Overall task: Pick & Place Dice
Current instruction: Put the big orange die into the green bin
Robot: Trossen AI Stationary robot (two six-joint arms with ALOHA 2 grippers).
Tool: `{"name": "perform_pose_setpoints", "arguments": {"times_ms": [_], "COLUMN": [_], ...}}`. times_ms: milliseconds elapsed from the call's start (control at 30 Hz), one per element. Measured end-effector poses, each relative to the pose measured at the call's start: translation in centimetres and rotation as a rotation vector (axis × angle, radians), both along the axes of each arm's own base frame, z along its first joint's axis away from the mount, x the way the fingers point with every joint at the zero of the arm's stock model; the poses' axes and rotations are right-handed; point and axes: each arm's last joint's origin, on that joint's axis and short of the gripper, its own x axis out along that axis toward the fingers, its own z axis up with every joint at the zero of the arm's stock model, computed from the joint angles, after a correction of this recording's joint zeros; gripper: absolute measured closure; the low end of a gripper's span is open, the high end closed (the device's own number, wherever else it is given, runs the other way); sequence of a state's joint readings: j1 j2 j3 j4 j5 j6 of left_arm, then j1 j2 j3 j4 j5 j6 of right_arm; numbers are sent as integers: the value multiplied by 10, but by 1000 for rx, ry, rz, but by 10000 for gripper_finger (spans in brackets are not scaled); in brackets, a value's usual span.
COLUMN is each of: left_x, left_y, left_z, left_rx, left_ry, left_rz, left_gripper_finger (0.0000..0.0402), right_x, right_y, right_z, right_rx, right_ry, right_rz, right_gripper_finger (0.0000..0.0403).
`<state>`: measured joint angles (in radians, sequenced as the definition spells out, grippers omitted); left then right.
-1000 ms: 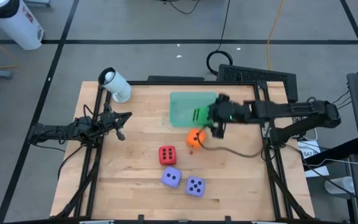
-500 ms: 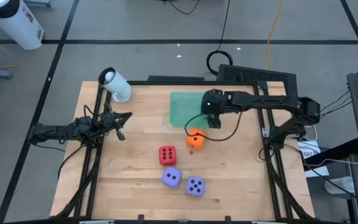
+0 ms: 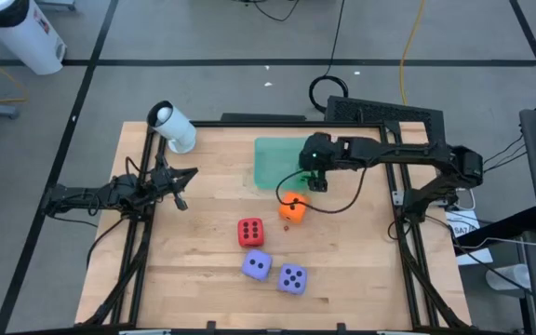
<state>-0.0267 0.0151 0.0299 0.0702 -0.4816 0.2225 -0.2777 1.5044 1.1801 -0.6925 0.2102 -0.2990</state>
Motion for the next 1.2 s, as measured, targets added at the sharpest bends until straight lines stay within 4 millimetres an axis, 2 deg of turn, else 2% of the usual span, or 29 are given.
{"name": "perform_pose_setpoints", "arguments": {"times_ms": [100,267,433,567,700,800,1000,1200], "left_x": [0,0,0,0,0,0,0,0], "left_y": [0,0,0,0,0,0,0,0], "left_z": [0,0,0,0,0,0,0,0], "left_rx": [-9,-14,-6,4,4,1,-14,-15], "left_ry": [-5,-7,-4,1,2,0,-7,-7], "left_rz": [-1,-2,0,1,1,0,-1,-1], "left_gripper_finger": [371,371,371,371,371,371,371,371], "right_x": [-6,-1,15,23,31,35,38,31], "right_y": [0,1,6,19,32,51,104,147], "right_z": [-7,0,11,21,25,27,29,27], "right_rx": [-9,-79,-106,32,210,265,264,270], "right_ry": [71,0,-183,-327,-443,-471,-476,-465], "right_rz": [-57,-56,-26,118,131,185,293,223], "right_gripper_finger": [5,4,4,5,5,5,5,5]}}
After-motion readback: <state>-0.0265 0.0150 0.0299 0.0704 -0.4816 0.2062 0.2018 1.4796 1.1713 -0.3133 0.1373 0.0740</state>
